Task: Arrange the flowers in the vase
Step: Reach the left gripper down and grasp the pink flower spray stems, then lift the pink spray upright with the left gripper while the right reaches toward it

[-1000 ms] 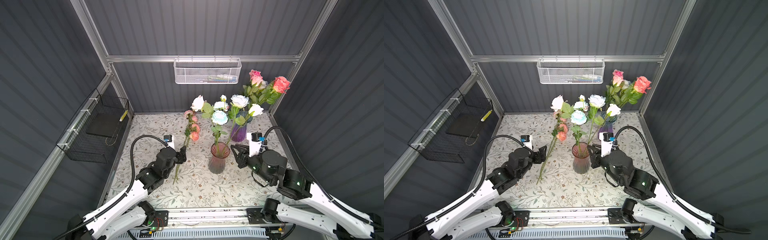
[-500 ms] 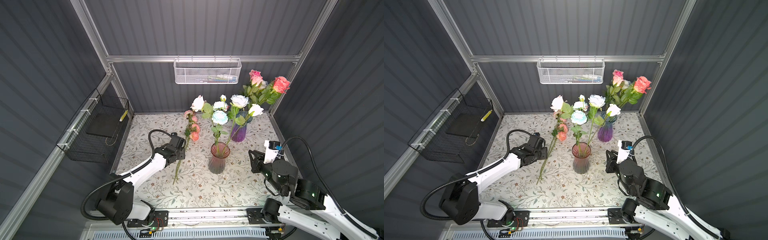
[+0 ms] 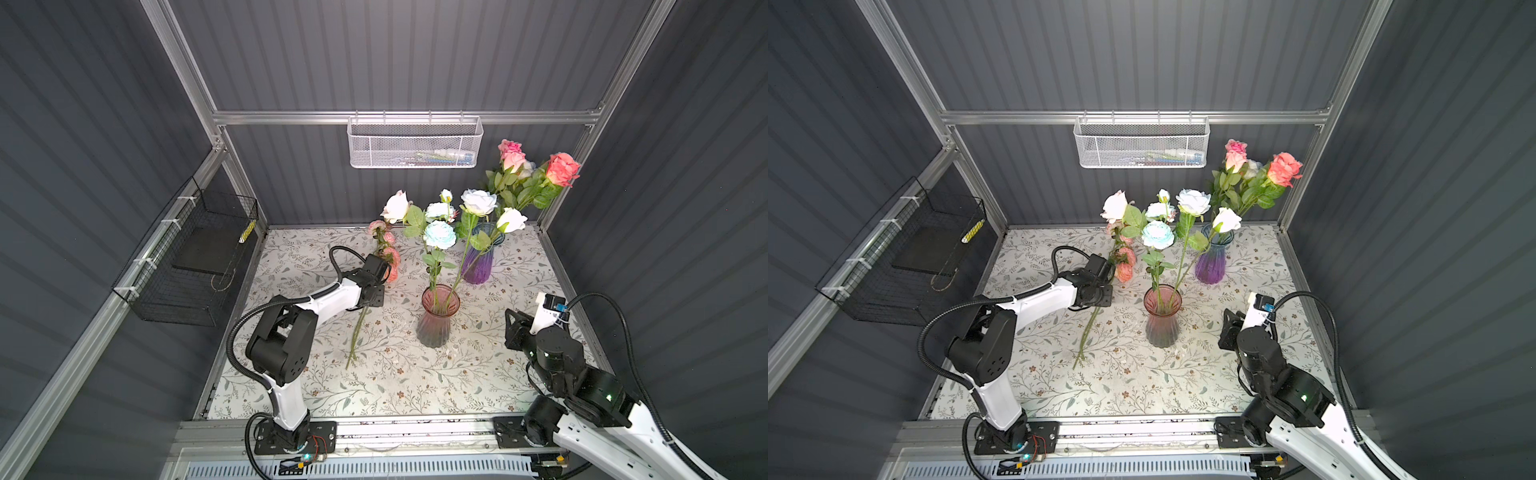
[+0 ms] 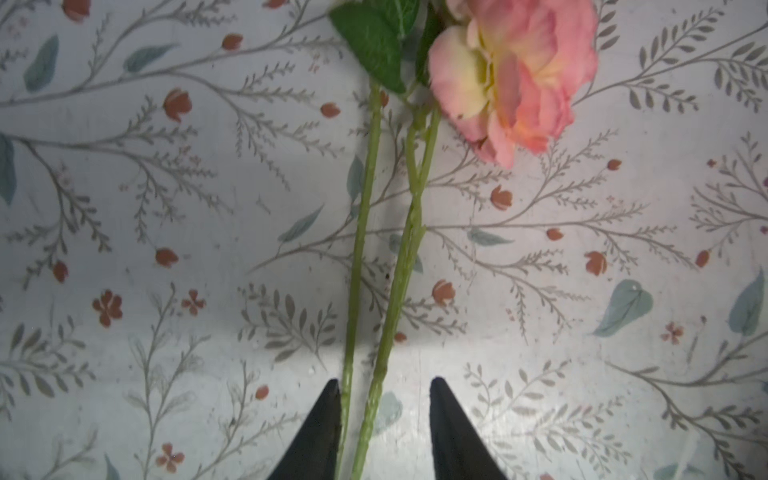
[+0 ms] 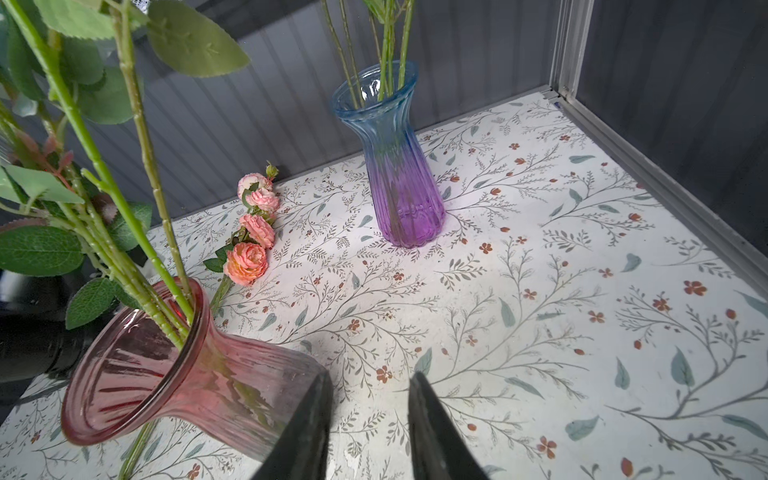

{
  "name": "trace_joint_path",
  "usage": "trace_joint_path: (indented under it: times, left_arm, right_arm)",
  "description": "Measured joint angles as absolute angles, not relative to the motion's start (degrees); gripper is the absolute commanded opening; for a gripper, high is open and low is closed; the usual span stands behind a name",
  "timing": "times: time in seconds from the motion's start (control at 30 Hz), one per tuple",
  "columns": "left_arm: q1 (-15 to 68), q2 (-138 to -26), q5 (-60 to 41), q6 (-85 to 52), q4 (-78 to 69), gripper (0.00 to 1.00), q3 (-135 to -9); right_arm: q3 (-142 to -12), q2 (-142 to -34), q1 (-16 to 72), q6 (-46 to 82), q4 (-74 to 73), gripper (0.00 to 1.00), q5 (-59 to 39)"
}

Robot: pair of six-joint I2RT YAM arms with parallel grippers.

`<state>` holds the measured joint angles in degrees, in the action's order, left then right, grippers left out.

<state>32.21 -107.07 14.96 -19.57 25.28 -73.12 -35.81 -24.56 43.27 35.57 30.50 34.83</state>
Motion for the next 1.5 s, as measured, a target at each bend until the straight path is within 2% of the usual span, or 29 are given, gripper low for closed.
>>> trace_joint_path:
  times: [0.13, 0.3, 0.43, 0.6, 0.97, 1.3, 1.5]
  left_arm:
    - [32.21, -112.12, 16.03, -18.33, 26.79, 0.33, -76.86]
    - [32.21, -114.59, 16.32, -17.45, 28.12, 0.14, -77.52]
    - [32.21, -114.54, 16.23, -17.02, 28.71, 0.03, -77.52]
    - [32.21, -111.24, 15.14, -17.12, 28.91, 0.01, -76.51]
    - [32.21, -90.24, 12.95, -18.63, 28.34, 0.00, -71.20]
    - [32.21, -61.25, 14.94, -20.80, 20.75, 0.00, -49.63]
    - [32.21, -49.80, 12.25, -20.73, 14.39, 0.00, -46.22]
  right_arm:
    - [-34.65, -24.51, 42.37, 35.62, 29.82, 0.34, 33.65]
    - [-33.63, -24.47, 41.17, 35.59, 28.99, 0.34, 32.27]
    - [-33.54, -24.36, 40.62, 35.59, 28.45, 0.35, 31.51]
    - [-33.54, -24.08, 40.42, 35.59, 28.25, 0.35, 31.07]
    - [-34.13, -24.80, 40.32, 35.33, 27.49, 0.35, 29.32]
    - [-39.62, -25.80, 40.32, 31.92, 26.00, 0.36, 24.34]
    - [-41.82, -29.19, 40.29, 30.17, 24.14, 0.36, 21.28]
